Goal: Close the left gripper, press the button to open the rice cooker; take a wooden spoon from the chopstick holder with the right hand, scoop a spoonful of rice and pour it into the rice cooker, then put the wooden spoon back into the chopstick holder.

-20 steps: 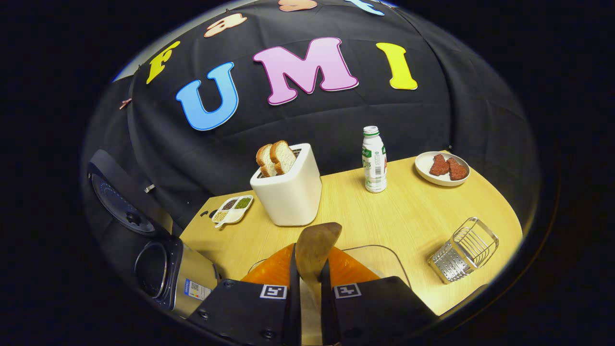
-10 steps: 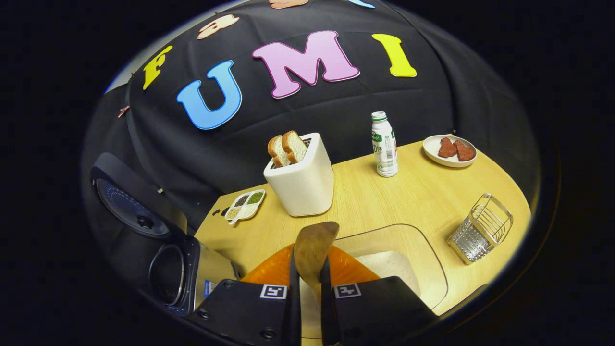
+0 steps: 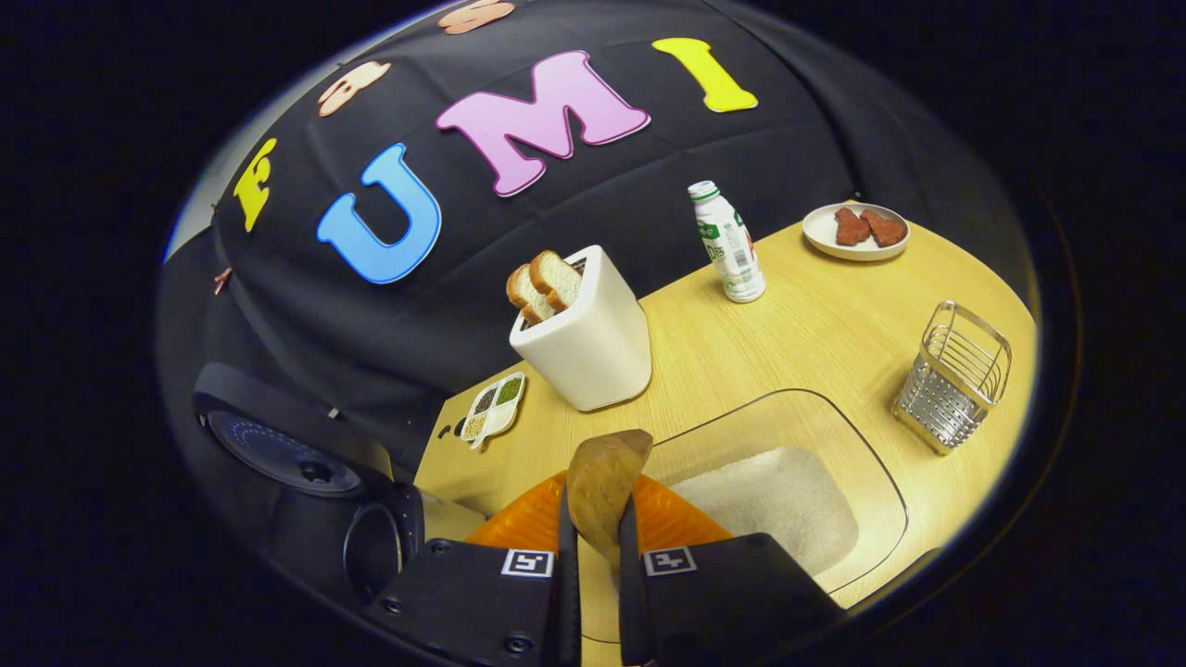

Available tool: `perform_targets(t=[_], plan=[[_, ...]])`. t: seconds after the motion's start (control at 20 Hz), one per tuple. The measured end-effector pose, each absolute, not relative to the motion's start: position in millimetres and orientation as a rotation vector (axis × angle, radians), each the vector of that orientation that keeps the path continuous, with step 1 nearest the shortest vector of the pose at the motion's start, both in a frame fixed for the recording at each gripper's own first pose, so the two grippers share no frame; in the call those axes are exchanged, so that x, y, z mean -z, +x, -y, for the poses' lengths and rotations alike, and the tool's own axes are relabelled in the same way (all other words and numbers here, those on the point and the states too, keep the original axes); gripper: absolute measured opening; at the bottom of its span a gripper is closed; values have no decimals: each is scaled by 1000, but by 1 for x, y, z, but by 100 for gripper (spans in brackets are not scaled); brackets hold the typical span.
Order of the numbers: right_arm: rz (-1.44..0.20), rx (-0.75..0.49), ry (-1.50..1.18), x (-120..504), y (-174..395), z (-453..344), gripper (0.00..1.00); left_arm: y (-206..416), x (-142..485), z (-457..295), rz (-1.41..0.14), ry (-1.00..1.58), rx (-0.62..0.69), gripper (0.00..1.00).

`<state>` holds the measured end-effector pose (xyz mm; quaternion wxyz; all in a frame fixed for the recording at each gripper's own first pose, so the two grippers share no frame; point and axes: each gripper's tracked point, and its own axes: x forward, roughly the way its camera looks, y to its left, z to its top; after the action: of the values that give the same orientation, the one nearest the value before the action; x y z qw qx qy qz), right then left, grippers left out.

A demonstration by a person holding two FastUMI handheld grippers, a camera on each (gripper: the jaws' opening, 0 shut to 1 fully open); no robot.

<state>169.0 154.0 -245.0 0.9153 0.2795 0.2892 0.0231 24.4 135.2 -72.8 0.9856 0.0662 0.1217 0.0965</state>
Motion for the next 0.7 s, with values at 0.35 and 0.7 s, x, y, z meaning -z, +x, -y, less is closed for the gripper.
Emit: perform_targets(t=[0.35,0.7], plan=[[-587,50,766,244,167,-121,20,25,66,-122,-237,156,-165,81],[-532,95,879,223,169,-91,20,23,59,-109,-224,186,-137,81]])
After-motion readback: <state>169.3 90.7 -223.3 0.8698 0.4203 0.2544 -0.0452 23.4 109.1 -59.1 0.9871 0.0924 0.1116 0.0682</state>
